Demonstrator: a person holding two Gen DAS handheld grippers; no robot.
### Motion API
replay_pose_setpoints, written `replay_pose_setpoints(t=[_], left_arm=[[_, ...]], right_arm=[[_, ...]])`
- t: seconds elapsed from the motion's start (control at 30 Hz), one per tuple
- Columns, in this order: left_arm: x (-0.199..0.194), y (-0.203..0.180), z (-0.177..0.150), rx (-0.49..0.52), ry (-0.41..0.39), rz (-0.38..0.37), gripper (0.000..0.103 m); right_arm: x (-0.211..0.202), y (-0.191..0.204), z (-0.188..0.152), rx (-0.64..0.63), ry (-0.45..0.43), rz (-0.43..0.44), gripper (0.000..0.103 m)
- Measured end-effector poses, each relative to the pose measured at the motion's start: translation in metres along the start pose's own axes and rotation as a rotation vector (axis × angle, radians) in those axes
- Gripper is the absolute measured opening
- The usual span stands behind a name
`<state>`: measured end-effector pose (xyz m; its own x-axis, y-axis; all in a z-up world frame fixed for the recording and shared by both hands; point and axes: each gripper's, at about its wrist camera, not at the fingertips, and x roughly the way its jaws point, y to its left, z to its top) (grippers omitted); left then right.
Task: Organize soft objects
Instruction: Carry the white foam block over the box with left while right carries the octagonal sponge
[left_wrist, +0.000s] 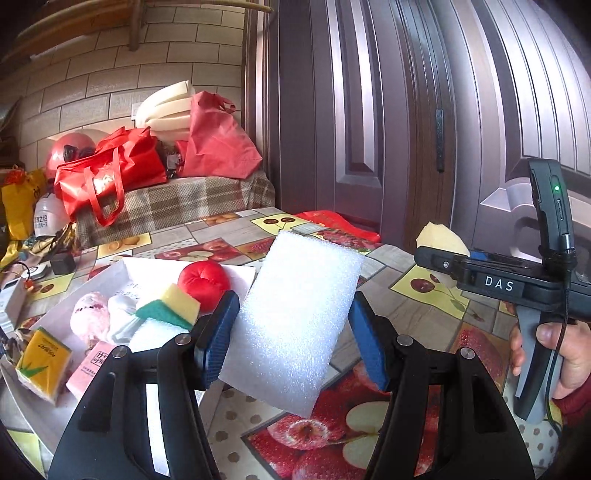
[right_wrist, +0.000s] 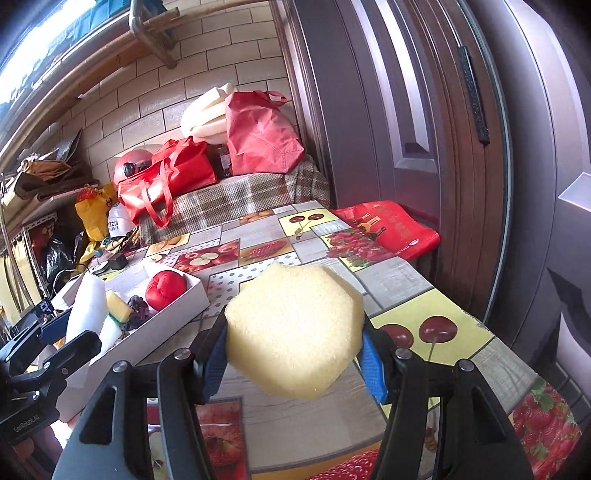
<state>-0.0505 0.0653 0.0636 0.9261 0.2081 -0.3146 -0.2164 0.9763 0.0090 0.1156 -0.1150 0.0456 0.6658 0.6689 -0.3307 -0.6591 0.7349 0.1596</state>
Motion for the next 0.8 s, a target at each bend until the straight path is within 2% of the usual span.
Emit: replay_pose_setpoints(t=[0.4,0.8], left_arm=[[-0.034,0.026,-0.012,0.008,-0.045,0.049,0.061],[-0.052,0.073,-0.018,-0.071,-0.096,0.167,0.061]], right_arm=[[-0.002,0.049,-0.009,-0.079,-0.025,0.017,0.062],[0.002,0.087,-0.014,-0.168,-0.036,0.066,0.063]])
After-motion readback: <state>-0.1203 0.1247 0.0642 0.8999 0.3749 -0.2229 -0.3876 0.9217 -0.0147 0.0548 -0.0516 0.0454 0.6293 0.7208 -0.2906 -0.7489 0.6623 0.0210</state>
